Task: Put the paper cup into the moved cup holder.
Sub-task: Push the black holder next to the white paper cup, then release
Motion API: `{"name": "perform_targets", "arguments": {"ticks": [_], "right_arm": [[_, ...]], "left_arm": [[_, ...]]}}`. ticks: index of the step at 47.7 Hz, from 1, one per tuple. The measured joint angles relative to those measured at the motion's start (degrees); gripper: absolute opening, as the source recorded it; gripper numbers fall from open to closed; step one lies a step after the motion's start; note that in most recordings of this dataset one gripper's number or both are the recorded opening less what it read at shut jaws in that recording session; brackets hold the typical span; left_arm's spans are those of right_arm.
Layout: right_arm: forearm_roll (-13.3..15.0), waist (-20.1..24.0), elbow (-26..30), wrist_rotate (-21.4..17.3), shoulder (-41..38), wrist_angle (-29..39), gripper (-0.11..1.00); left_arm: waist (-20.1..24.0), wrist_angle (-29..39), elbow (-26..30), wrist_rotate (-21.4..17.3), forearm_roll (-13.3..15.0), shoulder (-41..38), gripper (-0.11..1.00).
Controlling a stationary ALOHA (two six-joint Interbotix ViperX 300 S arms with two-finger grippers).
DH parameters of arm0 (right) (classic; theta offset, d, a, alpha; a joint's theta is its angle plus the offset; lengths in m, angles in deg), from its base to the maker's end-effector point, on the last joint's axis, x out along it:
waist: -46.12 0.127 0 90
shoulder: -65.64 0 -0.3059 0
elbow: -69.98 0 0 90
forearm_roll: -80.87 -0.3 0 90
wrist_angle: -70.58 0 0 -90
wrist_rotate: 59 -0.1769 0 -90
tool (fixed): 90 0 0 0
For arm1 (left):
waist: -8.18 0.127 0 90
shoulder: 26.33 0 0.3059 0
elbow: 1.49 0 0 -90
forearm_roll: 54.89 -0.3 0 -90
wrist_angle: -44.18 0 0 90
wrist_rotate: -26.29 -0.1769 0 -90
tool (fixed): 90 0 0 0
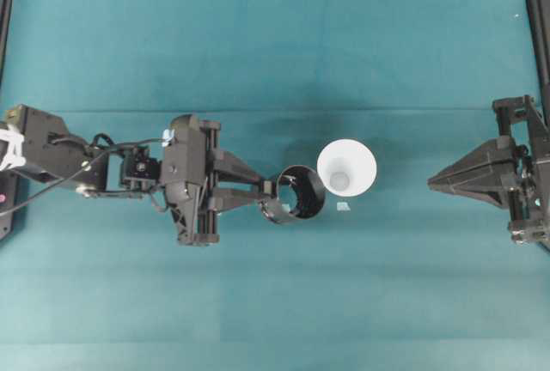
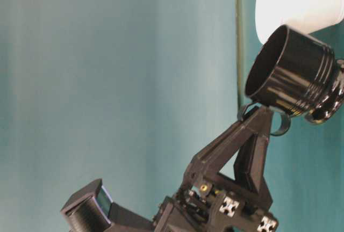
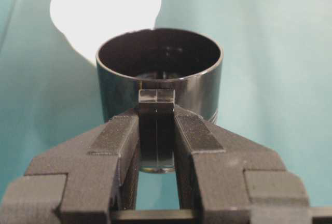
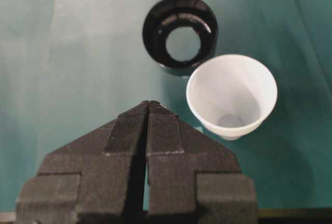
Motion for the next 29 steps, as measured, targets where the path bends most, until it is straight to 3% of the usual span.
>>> {"name": "perform_targets", "arguments": {"ticks": [29], "right_arm": [[0.09,0.09,0.00,0.00,-0.09,0.00,-0.04]], "left_arm": [[0.79,-0.62,-0.09,0.44,0.00,-1.93,0.20]]}}
